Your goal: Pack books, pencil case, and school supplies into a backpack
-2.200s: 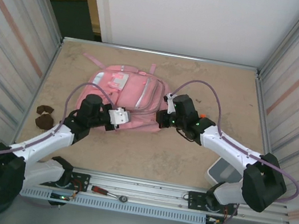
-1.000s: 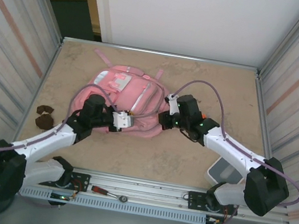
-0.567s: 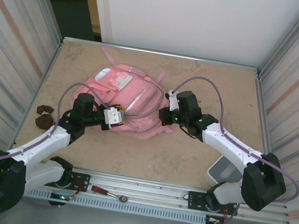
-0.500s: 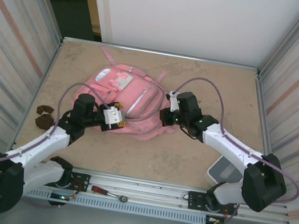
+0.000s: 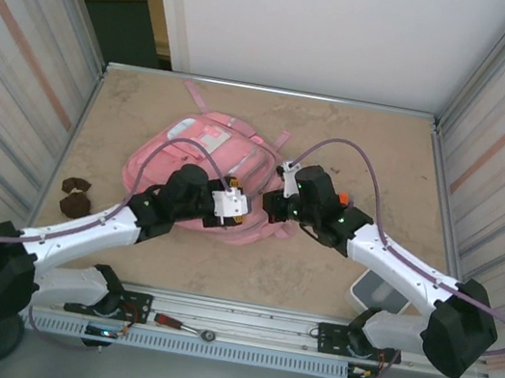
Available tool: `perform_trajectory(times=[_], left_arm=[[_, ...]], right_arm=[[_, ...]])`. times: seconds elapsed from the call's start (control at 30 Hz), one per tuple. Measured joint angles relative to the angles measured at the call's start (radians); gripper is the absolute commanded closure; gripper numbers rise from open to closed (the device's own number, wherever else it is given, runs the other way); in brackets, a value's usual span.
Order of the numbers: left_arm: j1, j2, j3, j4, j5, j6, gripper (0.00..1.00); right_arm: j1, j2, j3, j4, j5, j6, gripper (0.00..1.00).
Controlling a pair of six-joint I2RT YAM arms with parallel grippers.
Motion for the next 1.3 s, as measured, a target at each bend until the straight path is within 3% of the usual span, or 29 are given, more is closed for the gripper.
perform_trajectory(times=[0.1,0.2,0.27,0.63,1.3], left_arm=[[-0.006,0.023,0.011,-0.016,-0.016,-0.002,0.59],[-0.006,0.024,0.016,-0.029,-0.014,-0.005,0.87],[0.014,0.014,0.015,-0.032,0.002,-0.014,1.0],[0.263,-0.243,-0.186,0.032,0.307,-0.054,1.0],[0.292,-0.204,-0.201,0.077,0.377,-0.077,1.0]], right_arm=[[0.011,-0.006,-0.008,0.002,0.001,0.008,1.0],[0.011,-0.008,-0.015,0.013,0.008,0.018,1.0],[0.011,-0.009,-0.019,0.015,0.018,0.018,1.0],[-0.027,0.036,-0.014,0.064,0.05,0.013,1.0],[-0.039,0.047,-0.012,0.06,0.063,-0.008,1.0]])
